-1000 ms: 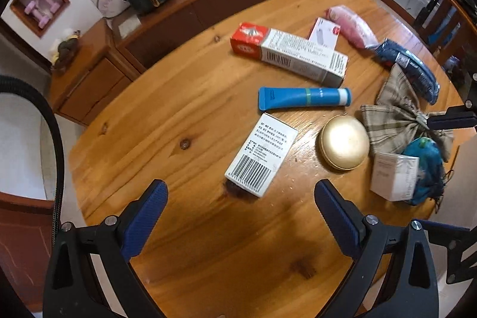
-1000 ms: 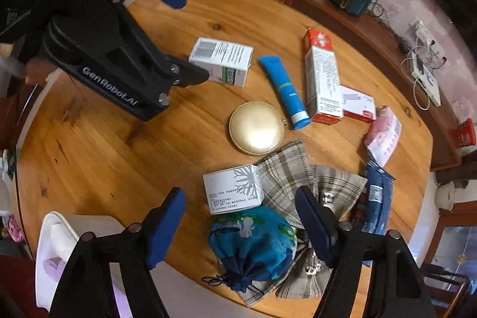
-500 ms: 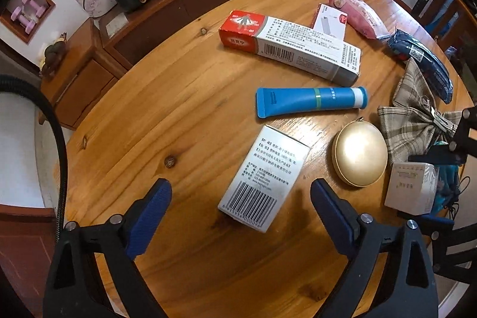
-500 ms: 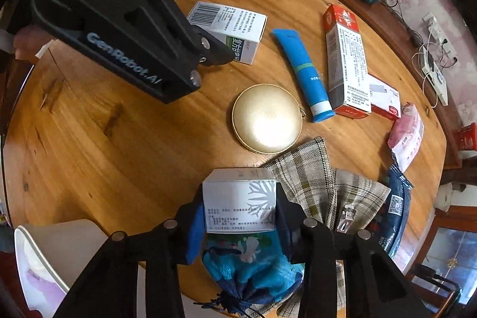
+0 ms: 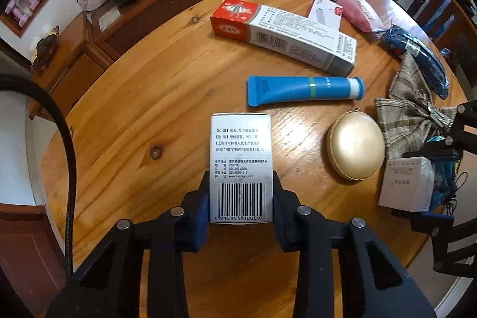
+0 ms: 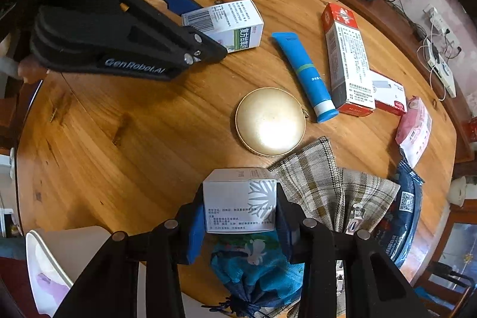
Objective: Organize objects
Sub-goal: 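Grasp the white barcode box with the left tool while the right tool grasps the white snowflake box, then carry both white boxes into the tray and open both tools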
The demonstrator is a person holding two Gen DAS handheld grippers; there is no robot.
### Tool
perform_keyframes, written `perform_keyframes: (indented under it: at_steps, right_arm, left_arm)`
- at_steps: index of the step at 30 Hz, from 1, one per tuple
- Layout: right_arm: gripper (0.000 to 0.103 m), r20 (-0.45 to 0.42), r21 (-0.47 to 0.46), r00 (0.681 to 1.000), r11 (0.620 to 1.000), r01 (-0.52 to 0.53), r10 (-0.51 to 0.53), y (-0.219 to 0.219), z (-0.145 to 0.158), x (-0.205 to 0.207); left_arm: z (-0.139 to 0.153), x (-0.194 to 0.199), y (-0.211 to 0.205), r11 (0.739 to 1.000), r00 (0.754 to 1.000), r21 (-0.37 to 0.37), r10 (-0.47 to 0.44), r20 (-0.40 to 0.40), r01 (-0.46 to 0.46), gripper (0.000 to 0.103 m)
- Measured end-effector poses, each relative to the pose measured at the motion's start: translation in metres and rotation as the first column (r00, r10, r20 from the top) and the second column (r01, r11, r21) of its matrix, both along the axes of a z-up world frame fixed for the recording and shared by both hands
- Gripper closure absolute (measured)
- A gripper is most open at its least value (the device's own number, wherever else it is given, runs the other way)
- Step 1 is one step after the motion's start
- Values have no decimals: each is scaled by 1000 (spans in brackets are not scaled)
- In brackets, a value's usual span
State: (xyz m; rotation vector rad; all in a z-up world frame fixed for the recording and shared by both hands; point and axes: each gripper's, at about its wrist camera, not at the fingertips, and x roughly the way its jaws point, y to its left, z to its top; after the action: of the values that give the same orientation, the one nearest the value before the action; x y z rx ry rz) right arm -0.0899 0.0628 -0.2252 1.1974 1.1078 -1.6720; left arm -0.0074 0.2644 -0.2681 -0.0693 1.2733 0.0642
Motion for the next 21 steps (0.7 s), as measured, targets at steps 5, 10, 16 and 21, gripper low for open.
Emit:
perform_keyframes:
  at_steps: [5, 10, 16, 21]
  right_arm:
    - [62, 18, -41, 999, 998, 52, -51, 3, 8, 5]
    - [62, 29, -107, 994, 989, 107, -104, 8, 27, 5]
    - [62, 32, -183, 982, 965, 189, -186, 13, 53, -4]
    - [62, 41, -244, 966, 935, 257, -255, 22, 74, -13]
  left_arm:
    - [11, -5, -4, 1000, 1000, 3, 4, 20, -4, 66]
    - [27, -11, -2, 998, 998, 4, 56, 34, -56, 66]
    - [49, -21, 9, 989, 988, -11, 149, 51, -148, 66]
    - [71, -40, 4, 974, 973, -6, 226, 57, -226, 66]
